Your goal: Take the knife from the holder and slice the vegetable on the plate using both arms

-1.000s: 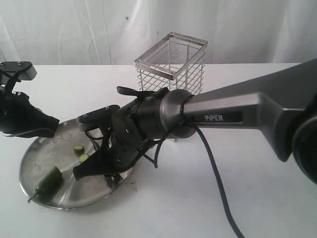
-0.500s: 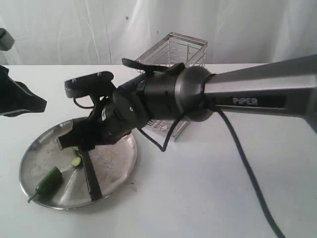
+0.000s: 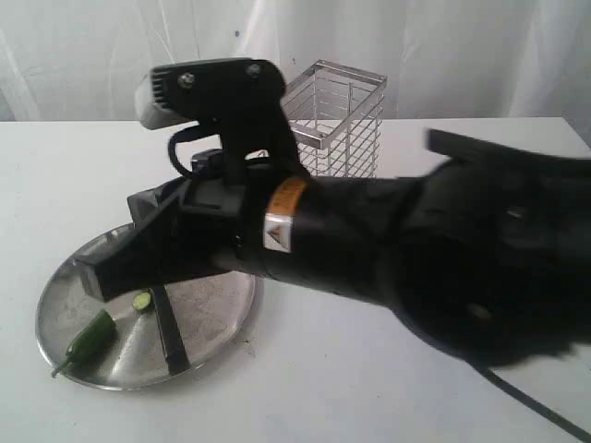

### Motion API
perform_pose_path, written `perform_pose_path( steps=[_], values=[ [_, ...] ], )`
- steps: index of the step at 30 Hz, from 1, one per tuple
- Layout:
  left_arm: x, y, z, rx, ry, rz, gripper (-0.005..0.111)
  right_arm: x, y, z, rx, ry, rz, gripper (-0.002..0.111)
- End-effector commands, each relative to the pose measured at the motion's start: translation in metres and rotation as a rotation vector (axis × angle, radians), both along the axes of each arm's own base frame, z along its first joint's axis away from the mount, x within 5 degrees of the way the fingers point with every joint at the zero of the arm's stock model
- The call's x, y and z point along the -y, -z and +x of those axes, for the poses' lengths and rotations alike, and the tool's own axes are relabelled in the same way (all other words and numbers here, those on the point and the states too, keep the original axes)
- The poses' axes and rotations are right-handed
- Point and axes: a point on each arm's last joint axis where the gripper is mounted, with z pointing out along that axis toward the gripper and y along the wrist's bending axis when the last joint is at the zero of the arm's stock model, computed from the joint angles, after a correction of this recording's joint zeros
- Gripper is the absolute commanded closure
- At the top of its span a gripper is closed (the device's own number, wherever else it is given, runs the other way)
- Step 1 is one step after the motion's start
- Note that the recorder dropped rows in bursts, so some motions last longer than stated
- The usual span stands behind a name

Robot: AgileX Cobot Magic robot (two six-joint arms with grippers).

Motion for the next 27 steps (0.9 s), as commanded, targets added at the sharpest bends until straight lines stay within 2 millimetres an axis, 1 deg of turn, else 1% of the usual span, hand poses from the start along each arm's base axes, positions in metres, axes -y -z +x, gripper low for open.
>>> perform_pose_path(
  steps=[1, 4, 5, 7, 11, 17, 22, 23, 24, 25, 26, 27],
  values=[
    [0.002, 0.014, -0.050, 0.030, -0.005, -0.083, 0.107, 0.035, -0.025, -0.042, 0.124, -0.060, 0.188, 0.108],
    [0.000, 0.027, -0.072, 0.069, -0.037, -0.120, 0.107, 0.056, -0.034, -0.059, 0.150, -0.080, 0.238, 0.108],
    [-0.001, 0.031, -0.076, 0.076, -0.041, -0.128, 0.107, 0.062, -0.038, -0.062, 0.157, -0.080, 0.254, 0.108],
    [0.000, 0.037, -0.092, 0.112, -0.034, -0.139, 0.107, 0.078, -0.045, -0.070, 0.124, -0.070, 0.276, 0.108],
    [0.001, 0.039, -0.106, 0.143, -0.005, -0.133, 0.107, 0.092, -0.059, -0.078, 0.149, -0.072, 0.322, 0.108],
    [0.001, 0.039, -0.110, 0.160, -0.004, -0.134, 0.107, 0.105, -0.072, -0.084, 0.183, -0.074, 0.377, 0.108],
    [0.001, 0.039, -0.110, 0.160, -0.005, -0.133, 0.107, 0.107, -0.073, -0.085, 0.185, -0.074, 0.380, 0.108],
    [0.001, 0.039, -0.110, 0.160, -0.005, -0.133, 0.107, 0.110, -0.075, -0.085, 0.226, -0.067, 0.369, 0.108],
    [0.001, 0.039, -0.110, 0.160, -0.005, -0.133, 0.107, 0.117, -0.078, -0.082, 0.312, -0.044, 0.335, 0.108],
    [0.001, 0.039, -0.110, 0.160, -0.005, -0.133, 0.107, 0.130, -0.077, -0.077, 0.328, 0.003, 0.255, 0.108],
    [0.001, 0.039, -0.110, 0.160, -0.005, -0.133, 0.107, 0.145, -0.069, -0.074, 0.255, 0.057, 0.160, 0.108],
    [0.001, 0.039, -0.110, 0.160, -0.005, -0.133, 0.107, 0.155, -0.063, -0.073, 0.204, 0.100, 0.106, 0.108]
  ],
)
